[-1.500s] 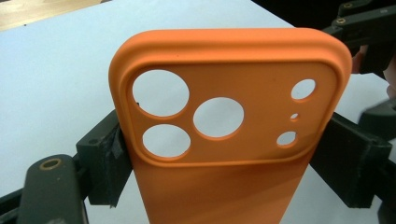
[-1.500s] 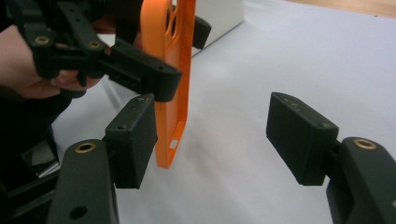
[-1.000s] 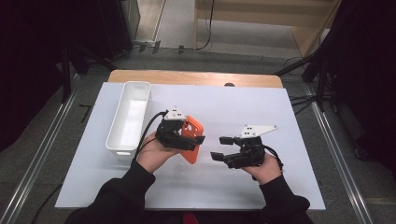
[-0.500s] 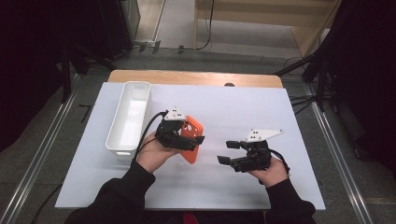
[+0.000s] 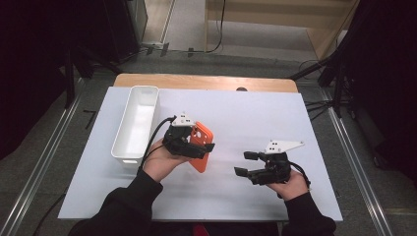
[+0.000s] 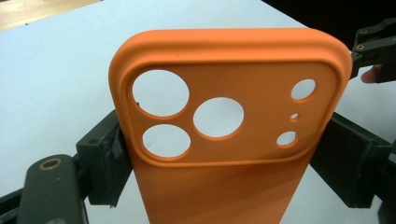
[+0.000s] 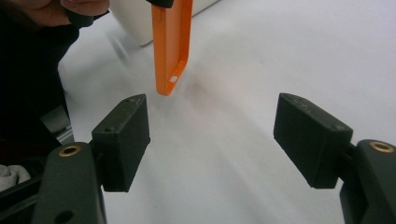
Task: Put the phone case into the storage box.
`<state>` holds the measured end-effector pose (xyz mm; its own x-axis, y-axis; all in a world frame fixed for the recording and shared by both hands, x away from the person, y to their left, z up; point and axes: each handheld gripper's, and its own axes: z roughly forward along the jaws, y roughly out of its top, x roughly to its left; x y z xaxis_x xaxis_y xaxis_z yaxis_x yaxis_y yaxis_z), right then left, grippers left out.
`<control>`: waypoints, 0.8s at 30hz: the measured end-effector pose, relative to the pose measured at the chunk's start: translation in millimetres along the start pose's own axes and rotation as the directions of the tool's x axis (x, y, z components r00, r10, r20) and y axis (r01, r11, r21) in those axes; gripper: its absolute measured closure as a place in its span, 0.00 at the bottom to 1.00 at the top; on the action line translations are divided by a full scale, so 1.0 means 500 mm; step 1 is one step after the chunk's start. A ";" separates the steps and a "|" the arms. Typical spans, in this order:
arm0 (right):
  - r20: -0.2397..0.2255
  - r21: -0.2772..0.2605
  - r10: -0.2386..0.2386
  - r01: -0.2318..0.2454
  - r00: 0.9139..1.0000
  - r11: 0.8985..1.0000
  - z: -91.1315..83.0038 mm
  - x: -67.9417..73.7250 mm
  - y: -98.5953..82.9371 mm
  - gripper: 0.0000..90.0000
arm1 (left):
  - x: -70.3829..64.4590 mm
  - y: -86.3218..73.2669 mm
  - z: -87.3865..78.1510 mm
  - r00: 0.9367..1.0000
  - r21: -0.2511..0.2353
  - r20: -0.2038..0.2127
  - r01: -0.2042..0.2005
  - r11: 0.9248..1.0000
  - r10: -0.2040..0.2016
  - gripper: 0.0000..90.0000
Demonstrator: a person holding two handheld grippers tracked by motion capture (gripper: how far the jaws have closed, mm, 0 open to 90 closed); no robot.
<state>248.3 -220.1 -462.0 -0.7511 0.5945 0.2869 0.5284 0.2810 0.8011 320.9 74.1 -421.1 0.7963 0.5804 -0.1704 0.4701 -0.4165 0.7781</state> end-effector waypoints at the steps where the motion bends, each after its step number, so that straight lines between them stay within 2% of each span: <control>1: 0.002 0.003 -0.001 0.001 1.000 1.000 -0.001 -0.001 -0.003 0.29 | 0.001 0.000 0.000 1.000 0.003 0.002 0.001 1.000 -0.001 0.17; 9: 0.018 0.012 0.015 -0.015 1.000 1.000 -0.010 -0.009 -0.026 0.29 | 0.002 0.000 -0.001 1.000 0.013 0.021 -0.004 1.000 0.004 0.17; 14: 0.025 0.018 0.032 -0.032 0.999 0.999 -0.015 -0.011 -0.042 0.29 | 0.001 -0.001 -0.003 0.998 0.015 0.051 -0.024 1.000 0.024 0.17; 24: 0.051 0.015 0.027 -0.028 0.998 0.999 -0.024 -0.022 -0.070 0.29 | 0.004 0.002 -0.010 0.997 0.024 0.070 -0.028 0.999 0.027 0.17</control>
<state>233.3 -245.6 -486.7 -0.7154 0.6394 0.2818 0.5552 0.2753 0.7848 321.0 78.4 -417.3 0.8332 0.5188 -0.1914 0.4563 -0.4496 0.7678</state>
